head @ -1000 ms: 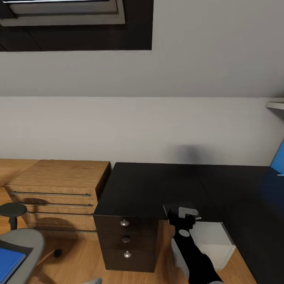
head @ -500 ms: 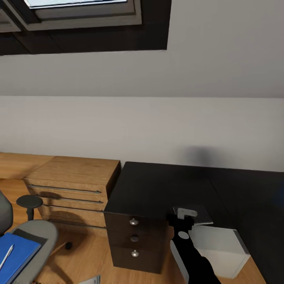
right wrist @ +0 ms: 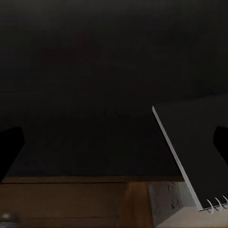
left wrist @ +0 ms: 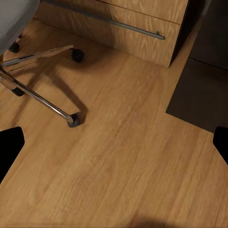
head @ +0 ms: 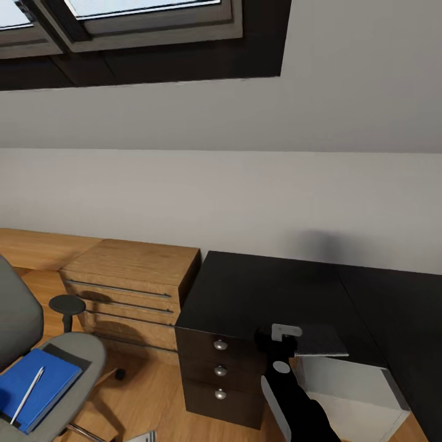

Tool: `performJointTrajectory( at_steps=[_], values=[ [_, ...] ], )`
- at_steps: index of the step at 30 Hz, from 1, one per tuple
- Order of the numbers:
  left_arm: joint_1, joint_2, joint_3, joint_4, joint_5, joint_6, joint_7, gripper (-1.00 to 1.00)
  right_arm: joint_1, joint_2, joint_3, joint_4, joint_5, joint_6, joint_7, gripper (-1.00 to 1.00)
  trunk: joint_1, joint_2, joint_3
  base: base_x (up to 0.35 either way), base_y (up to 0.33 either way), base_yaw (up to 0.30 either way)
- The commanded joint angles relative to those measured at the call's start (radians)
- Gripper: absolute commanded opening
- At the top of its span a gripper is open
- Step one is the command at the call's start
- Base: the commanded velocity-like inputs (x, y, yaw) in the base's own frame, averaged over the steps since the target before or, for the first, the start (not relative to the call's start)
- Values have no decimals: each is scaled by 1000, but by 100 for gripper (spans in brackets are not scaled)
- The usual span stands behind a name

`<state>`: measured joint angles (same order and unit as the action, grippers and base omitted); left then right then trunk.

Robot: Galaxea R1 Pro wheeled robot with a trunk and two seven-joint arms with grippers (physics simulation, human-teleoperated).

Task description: In the bedroom, organize the workspace by keeping the computer under the desk, ensuring the monitor is on the desk, placing the keyboard on the desk next to the monitor, placing the mouse on the desk next to the keyboard, moving the folder from the swivel chair onto the desk next to the mouse, stacking the notebook on top of the folder with the pen on top of the notebook, and positioning the swivel chair next to the desk.

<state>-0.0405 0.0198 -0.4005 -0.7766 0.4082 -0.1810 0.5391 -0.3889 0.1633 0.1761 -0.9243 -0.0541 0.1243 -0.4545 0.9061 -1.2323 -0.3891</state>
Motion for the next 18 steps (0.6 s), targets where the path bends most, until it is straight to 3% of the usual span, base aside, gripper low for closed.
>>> performJointTrajectory(
  at_steps=[1,6,12,18],
  values=[
    [-1,2,-8,0,11,-7,7,100,-1,-1,4,-2,-6,5,-7,100,0,-1,-1,0,0,4],
    [-1,3,-8,0,11,-9,6,100,-1,-1,6,-2,-6,5,-7,100,0,-1,-1,-44,21,133],
    [-1,3,-8,0,11,-9,5,100,-1,-1,8,-1,-7,5,-7,100,0,-1,-1,-243,125,242],
    [-1,3,-8,0,11,-8,5,100,-1,-1,8,-2,-7,5,-6,100,0,-1,-1,-115,61,66]
  ],
)
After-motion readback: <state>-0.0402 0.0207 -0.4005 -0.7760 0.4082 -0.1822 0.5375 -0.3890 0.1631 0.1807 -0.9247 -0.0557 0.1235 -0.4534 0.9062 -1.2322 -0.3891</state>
